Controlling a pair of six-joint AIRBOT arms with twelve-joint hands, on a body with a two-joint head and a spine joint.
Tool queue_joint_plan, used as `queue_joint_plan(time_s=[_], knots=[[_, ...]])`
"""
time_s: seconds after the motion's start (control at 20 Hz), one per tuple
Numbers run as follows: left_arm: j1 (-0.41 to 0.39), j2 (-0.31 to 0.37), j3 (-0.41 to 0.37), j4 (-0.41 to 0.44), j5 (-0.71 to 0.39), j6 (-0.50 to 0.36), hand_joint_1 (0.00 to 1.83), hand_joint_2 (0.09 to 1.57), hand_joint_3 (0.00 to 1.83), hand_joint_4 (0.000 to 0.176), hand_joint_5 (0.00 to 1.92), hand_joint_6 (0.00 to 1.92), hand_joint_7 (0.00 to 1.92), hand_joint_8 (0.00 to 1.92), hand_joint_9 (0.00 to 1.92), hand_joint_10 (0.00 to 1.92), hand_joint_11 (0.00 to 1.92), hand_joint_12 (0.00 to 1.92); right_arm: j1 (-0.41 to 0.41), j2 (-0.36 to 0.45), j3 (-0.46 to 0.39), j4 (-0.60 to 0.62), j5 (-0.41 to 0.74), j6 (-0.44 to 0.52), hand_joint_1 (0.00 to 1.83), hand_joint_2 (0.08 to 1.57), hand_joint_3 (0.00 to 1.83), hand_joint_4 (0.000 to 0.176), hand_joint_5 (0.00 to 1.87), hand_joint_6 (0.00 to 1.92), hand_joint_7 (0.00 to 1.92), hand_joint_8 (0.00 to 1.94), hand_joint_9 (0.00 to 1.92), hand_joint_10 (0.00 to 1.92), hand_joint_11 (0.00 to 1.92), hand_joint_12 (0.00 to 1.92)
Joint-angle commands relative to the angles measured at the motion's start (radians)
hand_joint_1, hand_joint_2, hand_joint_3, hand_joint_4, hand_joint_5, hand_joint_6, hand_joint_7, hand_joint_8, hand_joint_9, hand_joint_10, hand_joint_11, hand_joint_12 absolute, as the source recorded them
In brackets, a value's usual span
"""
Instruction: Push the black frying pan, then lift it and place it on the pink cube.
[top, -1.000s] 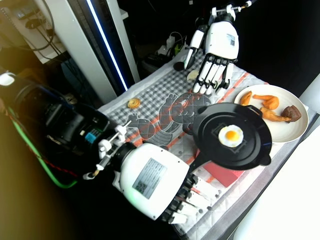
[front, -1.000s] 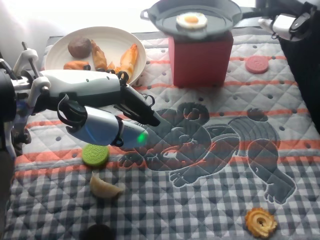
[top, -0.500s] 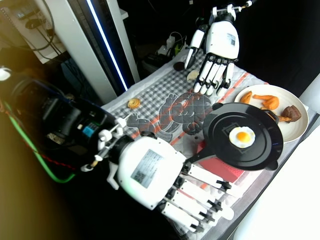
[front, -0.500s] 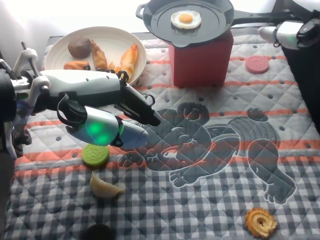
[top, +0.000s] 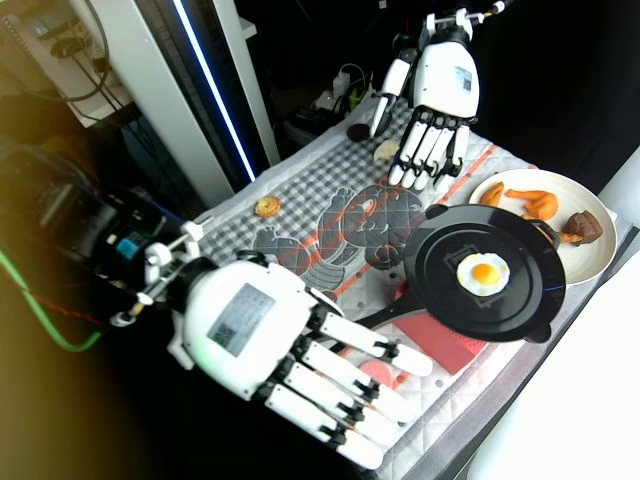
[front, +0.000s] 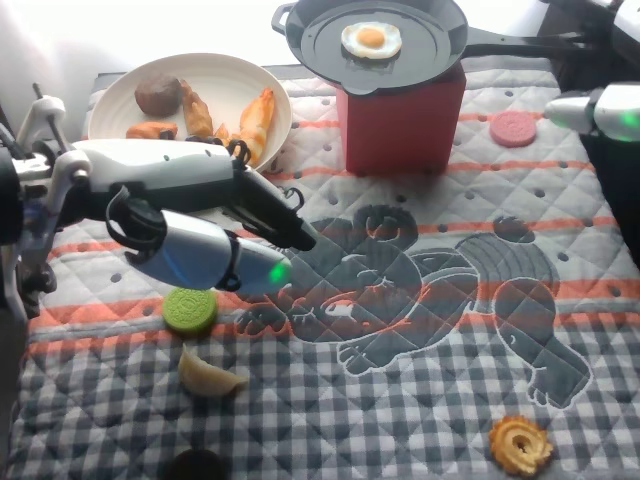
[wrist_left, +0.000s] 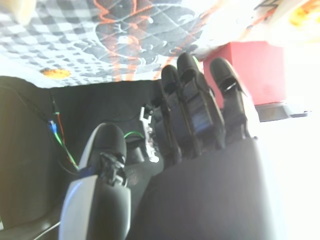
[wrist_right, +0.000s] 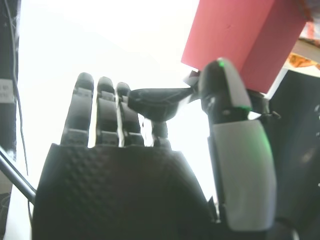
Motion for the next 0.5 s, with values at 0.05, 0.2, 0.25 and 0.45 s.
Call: queue_joint_plan(time_s=[0.05, 0.2, 0.25, 0.45], knots=[[-0.008, 0.025, -0.014, -0.028, -0.062, -0.004, 0.38, 1.26, 0.00, 0.000, 0.60, 0.00, 0.62, 0.00, 0.54, 0.00, 0.00, 0.69, -0.016, 0.059, -0.063, -0.046, 0.193, 0.000, 0.61, 1.09, 0.00, 0.170, 0.00, 0.00, 0.00, 0.00, 0.00, 0.00, 0.00, 0.00], [-0.025, 0.060, -0.039, -0.029, -0.081, -0.004, 0.37, 1.27, 0.00, 0.000, 0.56, 0.00, 0.59, 0.00, 0.50, 0.00, 0.00, 0.63, -0.064, 0.157, -0.167, -0.085, 0.290, 0.001, 0.52, 1.09, 0.00, 0.122, 0.00, 0.00, 0.00, 0.00, 0.00, 0.00, 0.00, 0.00], [-0.030, 0.071, -0.046, -0.029, -0.086, -0.001, 0.42, 1.25, 0.00, 0.000, 0.60, 0.01, 0.63, 0.01, 0.55, 0.01, 0.00, 0.77, -0.081, 0.183, -0.192, -0.097, 0.313, 0.003, 0.52, 1.09, 0.00, 0.107, 0.00, 0.00, 0.00, 0.00, 0.00, 0.00, 0.00, 0.00], [-0.030, 0.138, -0.073, -0.321, -0.130, 0.251, 0.43, 1.27, 0.00, 0.006, 0.54, 0.01, 0.63, 0.00, 0.58, 0.01, 0.00, 1.03, -0.172, 0.262, -0.271, -0.157, 0.462, 0.108, 0.52, 1.09, 0.00, 0.126, 0.00, 0.00, 0.00, 0.00, 0.00, 0.00, 0.00, 0.00]])
